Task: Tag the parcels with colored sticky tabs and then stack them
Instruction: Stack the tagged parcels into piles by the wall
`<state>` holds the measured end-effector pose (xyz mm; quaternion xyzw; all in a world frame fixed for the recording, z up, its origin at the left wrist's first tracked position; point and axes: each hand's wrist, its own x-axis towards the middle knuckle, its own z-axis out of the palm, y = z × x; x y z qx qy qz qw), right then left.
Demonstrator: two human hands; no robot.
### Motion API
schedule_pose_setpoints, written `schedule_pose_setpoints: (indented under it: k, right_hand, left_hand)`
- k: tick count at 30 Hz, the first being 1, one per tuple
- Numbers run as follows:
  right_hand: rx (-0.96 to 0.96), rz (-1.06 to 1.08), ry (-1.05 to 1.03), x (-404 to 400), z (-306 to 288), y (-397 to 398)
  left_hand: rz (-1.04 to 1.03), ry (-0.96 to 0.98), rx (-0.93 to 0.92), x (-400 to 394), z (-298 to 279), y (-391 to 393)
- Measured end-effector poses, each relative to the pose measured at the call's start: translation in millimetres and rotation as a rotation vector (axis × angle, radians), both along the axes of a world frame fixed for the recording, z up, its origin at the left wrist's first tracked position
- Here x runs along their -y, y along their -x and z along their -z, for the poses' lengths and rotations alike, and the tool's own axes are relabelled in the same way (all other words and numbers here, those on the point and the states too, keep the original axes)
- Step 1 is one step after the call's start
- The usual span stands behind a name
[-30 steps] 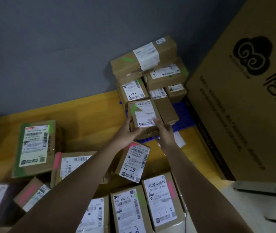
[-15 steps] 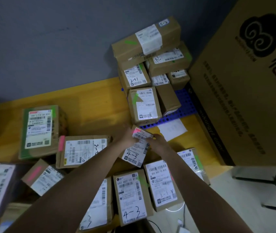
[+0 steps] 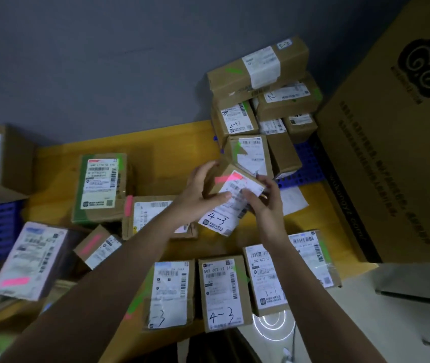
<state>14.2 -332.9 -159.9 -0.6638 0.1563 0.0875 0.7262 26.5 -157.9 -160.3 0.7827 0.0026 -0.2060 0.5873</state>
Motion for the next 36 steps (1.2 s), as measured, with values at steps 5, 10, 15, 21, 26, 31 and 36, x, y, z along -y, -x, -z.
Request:
schedule_pose_setpoints:
  k: [5,10,15,21,26,31,36]
  right_hand:
    - [0.044,-0.269,-0.147,-31.5,-1.3,-16.4]
    - [0.222,-1.22,1.007,-84.6,28.0,-22.5]
    - [0.366,-1.298,1.326,-118.0,28.4,-19.2]
    - [0.421,-0.983,1.359,-118.1,-48.1,-18.5]
    - [0.464,-0.782,1.178,-185.9,-101.0,-0.4]
    - [0.399,-0.683,1.008,-305.9,-97.2,21.2]
    - [0.299,-0.64,0.949,-410.3,-71.7,37.3]
  left_hand:
    - [-0.337,0.13,-0.01,-61.2,-27.3,18.7]
    - [-0.724,0.155,0.006,-126.3,-31.8,58.7]
    - [-0.96,0.187,-0.001,-173.3,-31.4,92.7]
    - [-1.079,0.166,0.036,-235.6,-24.6,116.8]
    - [-1.099,0.145,0.004,-294.5,-21.1,131.9]
    - [-1.066,0.063,-0.146,-376.6,-12.9,157.0]
    - [-0.921,-0.079,-0.273,-449.7,3.0,182.4]
